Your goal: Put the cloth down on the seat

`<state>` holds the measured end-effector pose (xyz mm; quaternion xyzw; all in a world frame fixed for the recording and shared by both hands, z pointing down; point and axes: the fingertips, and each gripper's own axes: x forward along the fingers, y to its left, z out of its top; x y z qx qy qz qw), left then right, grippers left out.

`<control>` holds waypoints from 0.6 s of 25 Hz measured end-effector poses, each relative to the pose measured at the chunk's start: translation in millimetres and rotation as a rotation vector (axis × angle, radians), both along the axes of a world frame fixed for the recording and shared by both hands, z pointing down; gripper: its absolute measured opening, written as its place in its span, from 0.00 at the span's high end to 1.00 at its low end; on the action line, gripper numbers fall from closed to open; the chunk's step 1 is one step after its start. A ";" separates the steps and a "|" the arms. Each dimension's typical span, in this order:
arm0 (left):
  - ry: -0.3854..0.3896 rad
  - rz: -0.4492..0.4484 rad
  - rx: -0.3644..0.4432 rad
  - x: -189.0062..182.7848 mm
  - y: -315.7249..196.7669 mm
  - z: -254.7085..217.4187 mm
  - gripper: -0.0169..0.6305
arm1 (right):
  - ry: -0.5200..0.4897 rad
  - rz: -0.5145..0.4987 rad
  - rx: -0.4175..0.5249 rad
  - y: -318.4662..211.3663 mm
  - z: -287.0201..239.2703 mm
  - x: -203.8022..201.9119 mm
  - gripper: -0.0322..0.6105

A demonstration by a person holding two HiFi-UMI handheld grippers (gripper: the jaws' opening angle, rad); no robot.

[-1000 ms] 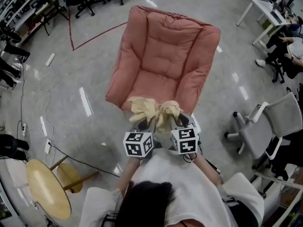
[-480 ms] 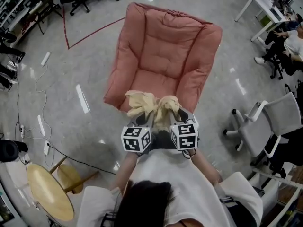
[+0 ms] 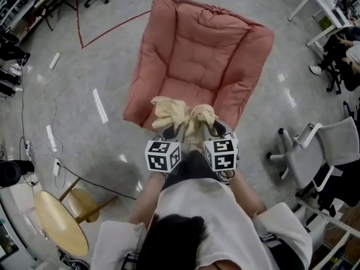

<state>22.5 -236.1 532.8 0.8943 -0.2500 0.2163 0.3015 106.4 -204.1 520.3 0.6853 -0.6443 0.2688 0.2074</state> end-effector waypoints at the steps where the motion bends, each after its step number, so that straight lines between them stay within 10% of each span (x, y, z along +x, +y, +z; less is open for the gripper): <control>1: 0.001 -0.004 -0.005 1.4 -3.4 3.1 0.90 | -0.002 -0.002 -0.003 -3.2 3.0 1.8 0.80; 15: -0.027 -0.054 -0.083 36.2 -63.5 56.7 0.90 | -0.083 0.012 -0.082 -64.0 57.0 39.1 0.80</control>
